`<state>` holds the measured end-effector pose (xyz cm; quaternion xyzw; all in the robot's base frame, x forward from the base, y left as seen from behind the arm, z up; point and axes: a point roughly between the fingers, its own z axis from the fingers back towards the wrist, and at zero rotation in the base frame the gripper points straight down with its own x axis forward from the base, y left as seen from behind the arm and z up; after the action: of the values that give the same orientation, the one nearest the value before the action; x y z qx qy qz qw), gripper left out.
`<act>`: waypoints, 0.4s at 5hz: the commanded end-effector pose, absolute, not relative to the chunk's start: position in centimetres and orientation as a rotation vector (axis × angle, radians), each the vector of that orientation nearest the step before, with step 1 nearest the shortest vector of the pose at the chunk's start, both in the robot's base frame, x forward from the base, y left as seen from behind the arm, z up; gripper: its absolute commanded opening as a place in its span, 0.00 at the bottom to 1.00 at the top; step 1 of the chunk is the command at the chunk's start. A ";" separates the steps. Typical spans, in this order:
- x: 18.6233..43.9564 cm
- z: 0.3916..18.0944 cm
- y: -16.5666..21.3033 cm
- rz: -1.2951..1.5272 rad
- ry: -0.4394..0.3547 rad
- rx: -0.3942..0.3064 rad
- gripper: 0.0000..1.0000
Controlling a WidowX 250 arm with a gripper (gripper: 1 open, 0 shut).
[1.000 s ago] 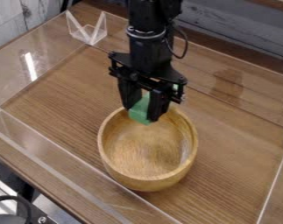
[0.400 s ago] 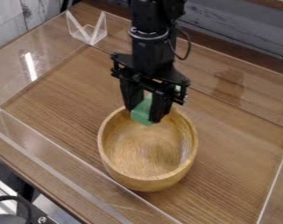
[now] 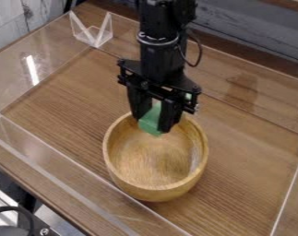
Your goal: Put the green block in the brown bowl
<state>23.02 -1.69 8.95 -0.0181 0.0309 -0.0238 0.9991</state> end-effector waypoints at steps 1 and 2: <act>23.5 10.5 -2.0 -0.059 -0.002 -0.037 0.00; 23.1 10.5 -2.0 -0.058 -0.002 -0.037 0.00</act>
<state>22.70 -1.78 9.32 -0.0182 0.0241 -0.0240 0.9993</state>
